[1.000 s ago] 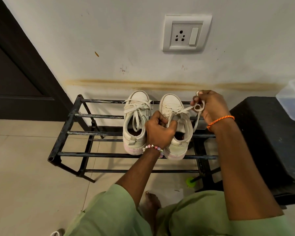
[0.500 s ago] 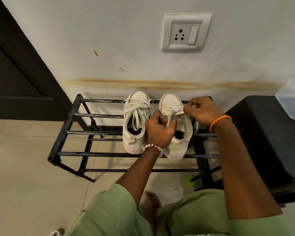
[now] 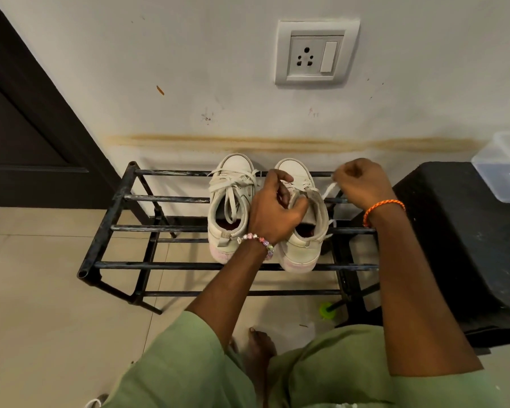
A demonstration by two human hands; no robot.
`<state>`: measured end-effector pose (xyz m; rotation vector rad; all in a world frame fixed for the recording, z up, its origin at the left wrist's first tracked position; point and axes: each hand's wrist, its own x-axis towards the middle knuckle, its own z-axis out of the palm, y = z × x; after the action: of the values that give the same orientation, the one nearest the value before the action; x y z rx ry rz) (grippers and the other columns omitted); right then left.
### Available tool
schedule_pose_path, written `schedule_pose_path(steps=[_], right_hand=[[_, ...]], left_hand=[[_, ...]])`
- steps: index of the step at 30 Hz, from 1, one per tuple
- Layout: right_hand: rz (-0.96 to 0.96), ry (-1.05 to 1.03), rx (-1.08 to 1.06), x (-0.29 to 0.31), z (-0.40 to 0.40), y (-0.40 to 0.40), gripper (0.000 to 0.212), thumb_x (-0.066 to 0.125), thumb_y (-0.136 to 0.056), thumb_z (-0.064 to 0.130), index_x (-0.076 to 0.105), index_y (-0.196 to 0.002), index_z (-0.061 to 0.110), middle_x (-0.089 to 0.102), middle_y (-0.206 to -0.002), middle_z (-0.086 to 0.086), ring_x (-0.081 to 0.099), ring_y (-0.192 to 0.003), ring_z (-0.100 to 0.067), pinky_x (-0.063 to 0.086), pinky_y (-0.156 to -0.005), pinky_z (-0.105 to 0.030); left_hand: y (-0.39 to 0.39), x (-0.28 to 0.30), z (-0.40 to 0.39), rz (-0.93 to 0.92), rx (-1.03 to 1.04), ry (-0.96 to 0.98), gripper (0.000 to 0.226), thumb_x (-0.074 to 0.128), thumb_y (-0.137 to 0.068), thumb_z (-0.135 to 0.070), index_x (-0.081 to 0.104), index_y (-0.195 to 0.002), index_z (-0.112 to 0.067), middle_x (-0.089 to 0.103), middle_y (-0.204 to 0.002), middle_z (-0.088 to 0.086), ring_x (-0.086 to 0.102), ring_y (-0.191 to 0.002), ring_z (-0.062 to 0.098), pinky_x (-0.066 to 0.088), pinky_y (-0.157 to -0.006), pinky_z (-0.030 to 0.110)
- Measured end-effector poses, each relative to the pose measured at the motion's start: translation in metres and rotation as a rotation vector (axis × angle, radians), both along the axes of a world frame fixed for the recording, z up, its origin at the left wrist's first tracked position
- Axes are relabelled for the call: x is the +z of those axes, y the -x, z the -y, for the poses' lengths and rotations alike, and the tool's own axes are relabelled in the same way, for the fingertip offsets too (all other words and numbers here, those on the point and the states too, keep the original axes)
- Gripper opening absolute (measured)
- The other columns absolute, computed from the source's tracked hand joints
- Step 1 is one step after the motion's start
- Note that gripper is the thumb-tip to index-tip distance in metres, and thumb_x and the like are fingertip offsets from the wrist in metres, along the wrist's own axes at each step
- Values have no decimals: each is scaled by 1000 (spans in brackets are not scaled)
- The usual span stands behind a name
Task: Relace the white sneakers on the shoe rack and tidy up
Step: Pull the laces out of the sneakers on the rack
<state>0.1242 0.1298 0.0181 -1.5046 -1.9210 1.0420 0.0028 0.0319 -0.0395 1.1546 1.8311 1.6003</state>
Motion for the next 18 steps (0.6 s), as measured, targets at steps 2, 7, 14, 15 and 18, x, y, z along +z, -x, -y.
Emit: schedule_pose_path(steps=[2, 7, 14, 15, 18], right_hand=[[57, 53, 121, 5, 4, 5, 14, 66, -84, 23, 61, -94, 14, 61, -84, 1, 56, -75, -10, 48, -70, -24], [177, 160, 214, 4, 13, 15, 13, 69, -81, 16, 60, -72, 19, 65, -84, -7, 66, -84, -25, 57, -77, -39], [40, 392, -15, 11, 8, 12, 6, 60, -86, -3, 64, -85, 2, 65, -91, -16, 61, -71, -19, 54, -52, -32], [24, 426, -30, 11, 7, 11, 5, 58, -87, -3, 62, -87, -1, 65, -97, -21, 60, -70, -20, 54, -49, -32], [-4, 473, -61, 11, 4, 10, 12, 58, -87, -5, 57, -78, 2, 64, -109, -28, 62, -75, -25, 56, -45, -31]], left_hand=[[7, 9, -6, -65, -26, 87, 39, 65, -68, -37, 55, -104, -23, 55, -81, -6, 49, -60, 9, 44, -55, 27], [9, 18, -17, -298, -185, 384, 39, 66, -73, -35, 66, -111, -25, 51, -117, 3, 50, -113, 26, 48, -93, 41], [-6, 27, -24, -718, 11, 468, 25, 56, -87, -26, 72, -104, -19, 63, -110, 6, 57, -105, 29, 45, -83, 38], [-8, 27, -25, -719, 22, 459, 24, 56, -87, -25, 71, -104, -18, 64, -108, 7, 58, -102, 29, 45, -81, 38], [-7, 30, -29, -745, 47, 424, 20, 58, -84, -20, 64, -103, -18, 66, -101, 5, 62, -95, 28, 40, -75, 33]])
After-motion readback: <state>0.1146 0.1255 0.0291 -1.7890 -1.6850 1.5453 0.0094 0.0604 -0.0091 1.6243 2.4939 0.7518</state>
